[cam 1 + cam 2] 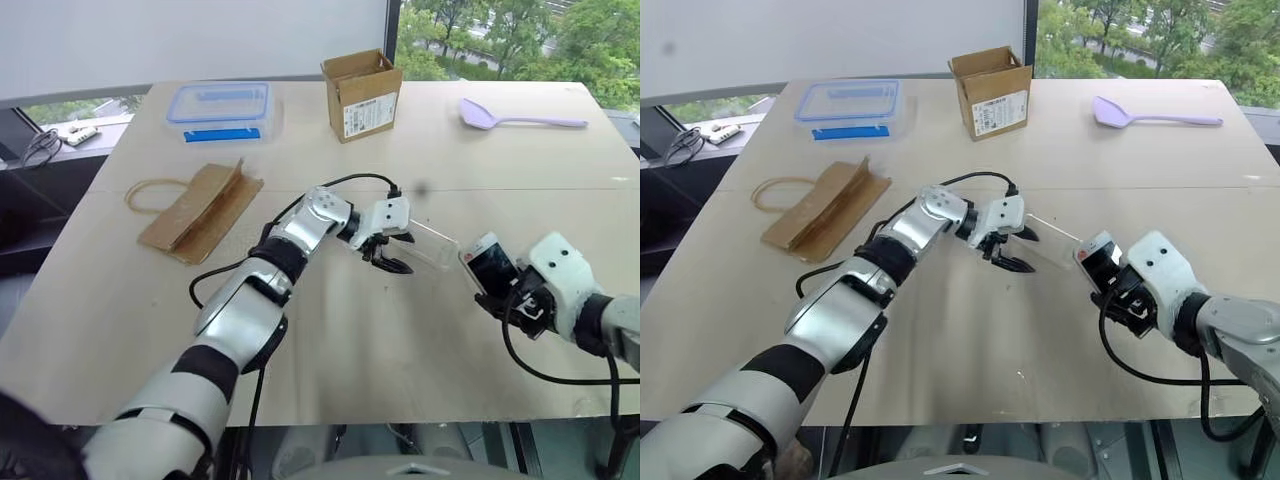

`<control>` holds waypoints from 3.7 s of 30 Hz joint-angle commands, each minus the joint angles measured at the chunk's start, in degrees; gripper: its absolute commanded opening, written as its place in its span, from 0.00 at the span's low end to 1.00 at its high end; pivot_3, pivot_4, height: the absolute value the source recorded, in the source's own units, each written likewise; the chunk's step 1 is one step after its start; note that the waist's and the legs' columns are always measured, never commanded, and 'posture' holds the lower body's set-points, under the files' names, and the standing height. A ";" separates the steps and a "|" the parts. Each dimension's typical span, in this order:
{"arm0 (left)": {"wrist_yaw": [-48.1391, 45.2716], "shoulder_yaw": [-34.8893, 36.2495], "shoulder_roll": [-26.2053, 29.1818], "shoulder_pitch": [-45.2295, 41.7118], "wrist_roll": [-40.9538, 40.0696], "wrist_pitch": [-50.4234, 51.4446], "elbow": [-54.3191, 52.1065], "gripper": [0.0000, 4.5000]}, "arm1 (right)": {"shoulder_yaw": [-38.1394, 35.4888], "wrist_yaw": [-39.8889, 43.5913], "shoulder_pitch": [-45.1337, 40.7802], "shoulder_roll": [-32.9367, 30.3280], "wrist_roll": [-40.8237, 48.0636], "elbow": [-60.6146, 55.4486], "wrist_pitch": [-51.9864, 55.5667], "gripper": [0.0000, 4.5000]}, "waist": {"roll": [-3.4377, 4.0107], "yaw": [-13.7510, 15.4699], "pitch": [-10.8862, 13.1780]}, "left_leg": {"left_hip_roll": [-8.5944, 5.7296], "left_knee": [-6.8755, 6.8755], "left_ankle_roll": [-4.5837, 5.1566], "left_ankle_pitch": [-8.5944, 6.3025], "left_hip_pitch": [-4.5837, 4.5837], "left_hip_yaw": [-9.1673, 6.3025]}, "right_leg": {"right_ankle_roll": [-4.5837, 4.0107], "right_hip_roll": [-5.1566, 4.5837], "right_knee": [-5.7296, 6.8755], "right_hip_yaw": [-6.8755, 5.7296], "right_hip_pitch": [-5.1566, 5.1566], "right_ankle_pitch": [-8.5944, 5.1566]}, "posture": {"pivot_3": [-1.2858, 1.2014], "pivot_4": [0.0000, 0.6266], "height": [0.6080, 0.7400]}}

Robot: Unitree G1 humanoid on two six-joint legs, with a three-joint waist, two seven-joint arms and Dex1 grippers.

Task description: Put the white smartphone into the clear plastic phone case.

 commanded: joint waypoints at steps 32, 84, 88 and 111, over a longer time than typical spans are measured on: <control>-4.54 14.05 1.67 4.50 0.58 14.88 -11.18 0.26 | -0.11 -3.17 1.23 2.00 -1.03 -2.54 -2.38 0.67 | 0.02 -0.17 -0.01 | -0.03 0.45 0.16 -0.09 0.05 0.02 | 0.21 0.07 0.41 0.11 0.04 0.12 | 0.52 0.24 1.00; -20.17 15.37 3.87 -3.70 -5.43 11.14 -1.65 0.00 | 0.36 -9.30 0.08 5.76 3.19 -4.37 -1.21 0.67 | 0.04 -1.09 -0.07 | -0.11 1.26 0.27 -0.15 0.04 -0.22 | 0.45 0.06 0.78 -0.09 0.33 0.21 | 0.52 0.24 1.00; -20.32 0.54 18.73 -3.55 -27.76 48.32 -21.01 0.00 | -0.17 -8.30 -1.78 6.76 3.63 -2.38 -3.28 0.67 | 0.04 -2.90 0.10 | -0.10 1.24 0.27 -0.15 0.03 -0.23 | 0.64 0.09 0.85 -0.03 0.29 0.10 | 0.52 0.24 1.00; -16.66 -17.05 17.48 -4.03 -17.25 31.47 -7.73 0.29 | 1.75 -9.57 -1.19 6.90 3.70 -3.56 -3.02 0.67 | -0.03 -1.32 0.34 | -0.10 0.89 0.29 -0.16 -0.04 0.23 | 0.40 0.01 0.71 0.50 -0.07 0.20 | 0.52 0.24 1.00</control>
